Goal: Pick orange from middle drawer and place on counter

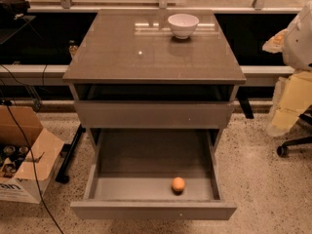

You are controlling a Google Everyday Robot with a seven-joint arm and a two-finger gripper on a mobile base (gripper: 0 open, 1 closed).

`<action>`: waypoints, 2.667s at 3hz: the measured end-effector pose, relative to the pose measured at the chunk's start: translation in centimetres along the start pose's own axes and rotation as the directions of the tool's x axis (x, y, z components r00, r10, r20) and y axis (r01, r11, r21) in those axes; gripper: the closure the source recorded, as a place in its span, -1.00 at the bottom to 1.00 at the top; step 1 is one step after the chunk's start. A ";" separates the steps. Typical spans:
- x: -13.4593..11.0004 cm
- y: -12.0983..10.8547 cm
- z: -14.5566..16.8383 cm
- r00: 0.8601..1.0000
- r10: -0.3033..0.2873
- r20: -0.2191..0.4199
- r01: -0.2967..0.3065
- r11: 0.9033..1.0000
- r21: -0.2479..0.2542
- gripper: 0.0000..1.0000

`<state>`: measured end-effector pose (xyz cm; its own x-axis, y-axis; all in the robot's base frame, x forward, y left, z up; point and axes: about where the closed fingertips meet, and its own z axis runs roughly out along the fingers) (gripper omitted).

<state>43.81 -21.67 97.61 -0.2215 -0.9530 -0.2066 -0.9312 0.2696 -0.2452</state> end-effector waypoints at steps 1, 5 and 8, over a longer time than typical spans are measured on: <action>0.0 0.0 0.0 1.000 0.000 0.000 0.000 1.000 0.000 -1.00; -3.8 3.1 14.0 0.837 0.110 0.536 0.008 0.977 -0.213 -1.00; -4.9 3.1 20.5 0.805 0.171 0.569 -0.049 0.974 -0.223 -1.00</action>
Offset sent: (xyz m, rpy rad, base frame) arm 0.0113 0.0302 -0.0509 0.1705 0.0299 0.0452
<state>47.94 -13.32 78.44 -0.1727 -0.6423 -0.7467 -0.9604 0.2783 -0.0173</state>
